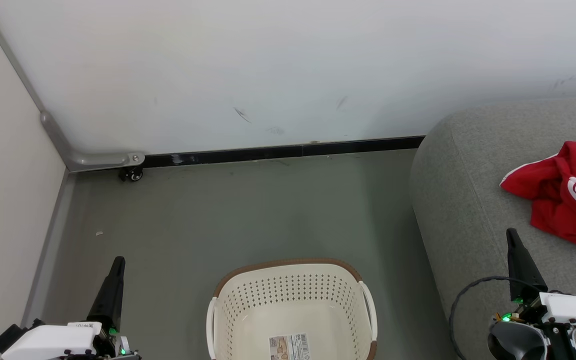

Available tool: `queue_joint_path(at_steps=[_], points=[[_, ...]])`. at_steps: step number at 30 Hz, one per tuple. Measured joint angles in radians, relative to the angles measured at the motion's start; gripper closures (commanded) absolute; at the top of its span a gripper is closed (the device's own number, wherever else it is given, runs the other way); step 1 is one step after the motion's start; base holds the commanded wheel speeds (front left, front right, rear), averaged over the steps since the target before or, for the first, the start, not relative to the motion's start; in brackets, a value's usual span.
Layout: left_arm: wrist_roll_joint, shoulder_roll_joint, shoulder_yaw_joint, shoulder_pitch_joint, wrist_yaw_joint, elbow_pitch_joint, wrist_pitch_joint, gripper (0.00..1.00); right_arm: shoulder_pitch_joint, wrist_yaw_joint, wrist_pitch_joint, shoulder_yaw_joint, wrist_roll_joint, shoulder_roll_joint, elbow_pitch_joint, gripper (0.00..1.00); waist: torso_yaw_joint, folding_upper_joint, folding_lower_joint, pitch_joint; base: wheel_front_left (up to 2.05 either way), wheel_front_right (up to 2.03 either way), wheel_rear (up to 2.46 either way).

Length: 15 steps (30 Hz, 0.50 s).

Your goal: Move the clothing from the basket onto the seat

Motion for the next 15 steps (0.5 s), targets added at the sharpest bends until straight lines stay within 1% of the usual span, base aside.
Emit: queue_joint_path(at_steps=[15], points=[[0.0,-0.001,0.0,0.0,0.0,0.0,0.0,1.0,-0.007,0.0,0.0,-0.002,0.002,0.0,0.002,1.0,0.0,0.0001,-0.0001,0.0,0.0,0.0,0.0]])
